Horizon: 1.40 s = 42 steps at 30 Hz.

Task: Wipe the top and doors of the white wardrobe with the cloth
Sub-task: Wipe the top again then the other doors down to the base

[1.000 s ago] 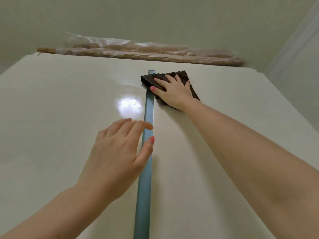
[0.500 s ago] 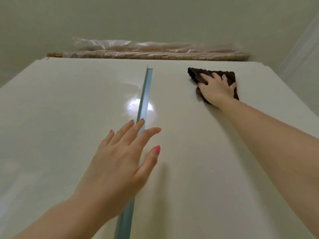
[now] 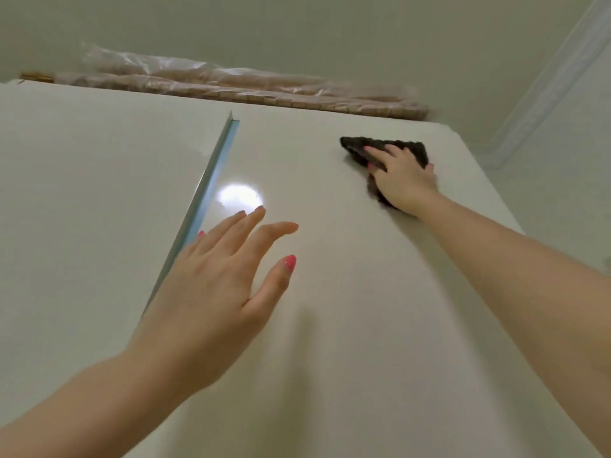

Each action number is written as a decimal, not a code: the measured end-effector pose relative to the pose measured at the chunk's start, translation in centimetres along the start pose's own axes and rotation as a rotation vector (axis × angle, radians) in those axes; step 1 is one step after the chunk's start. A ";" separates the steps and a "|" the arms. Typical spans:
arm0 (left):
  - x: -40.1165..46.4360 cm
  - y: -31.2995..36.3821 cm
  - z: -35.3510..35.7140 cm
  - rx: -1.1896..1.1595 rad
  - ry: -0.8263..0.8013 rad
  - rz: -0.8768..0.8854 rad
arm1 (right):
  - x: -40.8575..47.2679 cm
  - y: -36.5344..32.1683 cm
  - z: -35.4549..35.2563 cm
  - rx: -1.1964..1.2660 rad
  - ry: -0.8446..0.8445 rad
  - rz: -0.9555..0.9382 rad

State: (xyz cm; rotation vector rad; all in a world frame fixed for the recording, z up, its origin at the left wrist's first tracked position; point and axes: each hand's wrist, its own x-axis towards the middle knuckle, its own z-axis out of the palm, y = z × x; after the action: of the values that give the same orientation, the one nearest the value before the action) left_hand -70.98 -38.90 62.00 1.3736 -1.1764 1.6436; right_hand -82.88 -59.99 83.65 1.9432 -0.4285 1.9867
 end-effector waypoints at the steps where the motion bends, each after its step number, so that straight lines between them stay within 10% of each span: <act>1: -0.3 -0.2 -0.2 0.000 0.000 -0.004 | -0.2 1.8 -0.4 -0.015 0.015 0.135; 5: -1.5 -1.0 -0.5 -0.018 0.016 -0.062 | -0.4 1.1 -0.1 0.003 -0.022 0.254; 13: -0.1 4.2 2.8 -0.106 0.049 -0.073 | -3.6 -2.5 0.5 0.039 -0.183 -0.605; 21: -1.4 2.7 1.6 -0.063 0.030 -0.101 | -2.9 6.7 -1.1 -0.004 0.044 0.455; 24: -2.0 2.4 1.6 -0.072 0.043 -0.147 | -4.0 4.2 -0.8 -0.012 0.043 0.359; 31: -2.8 5.8 4.0 -0.162 -0.001 -0.154 | -11.7 6.8 -2.2 0.070 -0.176 -0.564; 38: -3.2 6.4 2.7 -0.114 -0.021 -0.188 | -11.5 5.9 -1.6 0.032 0.025 0.436; 42: -3.6 6.9 2.1 -0.109 -0.012 -0.218 | -18.5 0.7 0.0 0.000 -0.010 0.064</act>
State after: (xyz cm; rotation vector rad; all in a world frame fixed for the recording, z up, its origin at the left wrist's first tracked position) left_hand -75.70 -43.18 57.09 1.3910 -1.0663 1.4009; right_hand -82.92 -61.05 65.19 1.9639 -0.4993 2.0173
